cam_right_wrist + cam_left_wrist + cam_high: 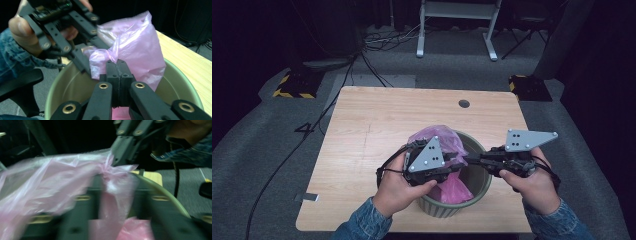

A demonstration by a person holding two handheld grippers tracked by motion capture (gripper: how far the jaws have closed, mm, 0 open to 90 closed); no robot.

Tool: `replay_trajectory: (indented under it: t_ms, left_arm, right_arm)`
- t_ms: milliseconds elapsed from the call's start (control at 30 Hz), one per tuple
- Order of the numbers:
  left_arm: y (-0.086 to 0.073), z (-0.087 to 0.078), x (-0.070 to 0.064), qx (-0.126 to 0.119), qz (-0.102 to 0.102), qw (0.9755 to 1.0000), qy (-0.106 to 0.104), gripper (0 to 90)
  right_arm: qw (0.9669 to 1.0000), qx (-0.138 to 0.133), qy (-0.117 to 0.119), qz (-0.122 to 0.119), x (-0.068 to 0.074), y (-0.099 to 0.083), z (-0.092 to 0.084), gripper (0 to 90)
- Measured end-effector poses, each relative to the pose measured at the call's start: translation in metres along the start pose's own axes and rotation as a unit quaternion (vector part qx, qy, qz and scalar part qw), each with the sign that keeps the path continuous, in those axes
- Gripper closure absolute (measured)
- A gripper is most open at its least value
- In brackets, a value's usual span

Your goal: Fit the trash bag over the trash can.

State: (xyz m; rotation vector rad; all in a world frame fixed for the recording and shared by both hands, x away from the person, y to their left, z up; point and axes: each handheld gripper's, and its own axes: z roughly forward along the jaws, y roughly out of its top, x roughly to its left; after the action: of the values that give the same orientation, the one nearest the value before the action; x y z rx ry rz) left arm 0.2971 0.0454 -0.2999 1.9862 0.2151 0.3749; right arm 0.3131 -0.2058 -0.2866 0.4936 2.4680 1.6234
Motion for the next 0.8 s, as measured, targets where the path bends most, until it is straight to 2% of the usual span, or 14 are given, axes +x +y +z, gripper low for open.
replay_trajectory:
  t_ms: [67,100,167,267,300,333,400,433,567,600,800]
  left_arm:
    - [-0.002,-0.005,0.003,0.005,-0.005,0.9999,0.007,86.5]
    - [-0.002,-0.005,0.003,0.005,-0.005,0.9999,0.007,87.5]
    - [-0.007,-0.015,0.008,-0.011,-0.021,0.9997,0.006,88.3]
    - [-0.008,-0.022,0.01,-0.018,-0.025,0.9995,0.01,88.4]
    - [-0.008,-0.027,0.011,-0.019,-0.026,0.9994,0.016,88.3]
    - [-0.01,-0.034,0.014,-0.024,-0.032,0.9989,0.024,88.2]
    - [-0.011,-0.037,0.015,-0.029,-0.037,0.9985,0.026,88.1]
    - [-0.013,-0.044,0.017,-0.029,-0.038,0.9982,0.036,88.3]
    - [-0.017,-0.054,0.021,-0.027,-0.043,0.9975,0.049,88.7]
    - [-0.019,-0.061,0.023,-0.025,-0.044,0.9968,0.061,88.7]
    - [-0.025,-0.08,0.03,-0.024,-0.052,0.9939,0.095,88.8]
  right_arm:
    - [1.0,0.002,-0.008,0.001,-0.001,-0.001,-0.001,90.0]
    - [0.9999,0.002,-0.016,0.0,-0.003,-0.001,-0.004,90.0]
    - [0.9997,0.0,-0.022,0.005,-0.005,-0.003,-0.01,90.0]
    - [0.9996,0.0,-0.027,0.007,-0.008,-0.004,-0.016,90.0]
    - [0.9988,0.006,-0.048,0.007,-0.009,-0.007,-0.023,90.0]
    - [0.9985,0.006,-0.055,0.008,-0.011,-0.007,-0.026,90.0]
    - [0.9981,0.004,-0.06,0.011,-0.013,-0.008,-0.03,90.0]
    - [0.9972,0.0,-0.073,0.017,-0.017,-0.01,-0.04,90.0]
    - [0.9955,-0.002,-0.092,0.023,-0.021,-0.014,-0.057,90.0]
    - [0.9949,-0.003,-0.098,0.024,-0.022,-0.015,-0.062,90.0]
    - [0.9909,0.006,-0.13,0.036,-0.028,-0.022,-0.087,90.0]
